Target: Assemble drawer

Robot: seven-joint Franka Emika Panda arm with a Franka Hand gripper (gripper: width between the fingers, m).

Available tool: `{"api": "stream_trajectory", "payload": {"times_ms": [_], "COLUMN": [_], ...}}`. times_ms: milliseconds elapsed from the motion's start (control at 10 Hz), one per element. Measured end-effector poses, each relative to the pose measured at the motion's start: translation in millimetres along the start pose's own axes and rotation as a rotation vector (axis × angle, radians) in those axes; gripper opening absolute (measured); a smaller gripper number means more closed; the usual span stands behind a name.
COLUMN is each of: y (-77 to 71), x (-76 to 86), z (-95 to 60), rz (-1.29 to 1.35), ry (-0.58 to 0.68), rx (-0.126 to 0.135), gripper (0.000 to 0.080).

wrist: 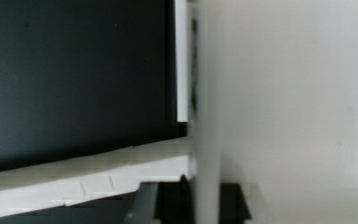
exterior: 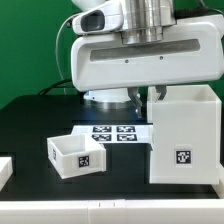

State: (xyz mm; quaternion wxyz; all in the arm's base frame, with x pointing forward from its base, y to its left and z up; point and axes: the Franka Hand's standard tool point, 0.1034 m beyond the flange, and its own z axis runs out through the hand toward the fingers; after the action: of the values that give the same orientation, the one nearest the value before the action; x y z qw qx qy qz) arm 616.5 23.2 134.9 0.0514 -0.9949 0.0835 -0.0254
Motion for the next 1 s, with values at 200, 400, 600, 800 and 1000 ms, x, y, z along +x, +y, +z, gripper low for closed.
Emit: {"api": "stream_trajectory", "payload": {"times_ms": [200,400,600,800,1000], "y": [1.4,1.4,-3.0,-11.9,-15.3], "x": [-2.9,-5.6,-3.7,-0.6,4.9], "z": [6.1,23.8,37.2,40.1,40.4], "rz": [-0.005,-0.004,-0.011,-0.063,-0.104], "ry": [-0.001,-0.016,-0.027,0.0,0.024], "rx": [-0.001,-0.002,-0.002,-0.026,-0.034], "gripper": [0.0035,0.0035,0.0035,0.0036,0.0036]}}
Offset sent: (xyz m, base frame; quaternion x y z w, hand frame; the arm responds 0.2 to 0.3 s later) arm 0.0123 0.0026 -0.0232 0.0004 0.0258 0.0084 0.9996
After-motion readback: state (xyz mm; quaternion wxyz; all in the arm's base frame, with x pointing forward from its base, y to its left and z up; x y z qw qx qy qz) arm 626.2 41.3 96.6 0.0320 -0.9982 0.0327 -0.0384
